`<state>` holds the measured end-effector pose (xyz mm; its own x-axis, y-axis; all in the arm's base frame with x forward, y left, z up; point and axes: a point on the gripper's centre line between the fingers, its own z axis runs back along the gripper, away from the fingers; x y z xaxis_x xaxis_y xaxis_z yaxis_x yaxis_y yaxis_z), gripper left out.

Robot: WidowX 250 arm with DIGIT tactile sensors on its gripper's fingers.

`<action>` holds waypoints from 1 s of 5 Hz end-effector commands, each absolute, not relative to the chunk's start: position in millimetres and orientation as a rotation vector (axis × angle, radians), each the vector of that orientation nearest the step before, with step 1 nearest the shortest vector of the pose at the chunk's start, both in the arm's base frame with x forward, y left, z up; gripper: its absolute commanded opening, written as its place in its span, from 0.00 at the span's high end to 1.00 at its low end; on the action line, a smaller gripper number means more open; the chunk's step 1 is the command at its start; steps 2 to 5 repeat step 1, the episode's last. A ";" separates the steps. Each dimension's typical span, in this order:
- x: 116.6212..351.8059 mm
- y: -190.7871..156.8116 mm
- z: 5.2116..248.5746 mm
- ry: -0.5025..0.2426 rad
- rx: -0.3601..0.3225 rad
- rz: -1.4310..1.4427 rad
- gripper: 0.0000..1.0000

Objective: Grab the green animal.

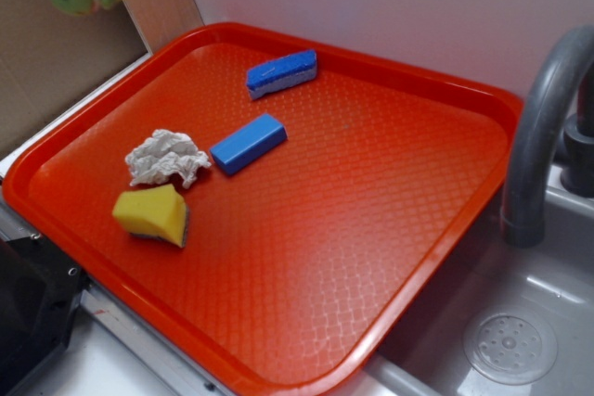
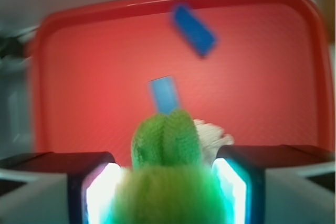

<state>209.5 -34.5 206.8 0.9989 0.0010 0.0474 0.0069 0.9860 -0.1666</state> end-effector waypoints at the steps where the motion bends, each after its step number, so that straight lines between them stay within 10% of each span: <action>1: 185.0 -32.4 246.4 -0.137 -0.215 -0.085 1.00; 5: 185.0 -32.4 246.4 -0.137 -0.215 -0.085 1.00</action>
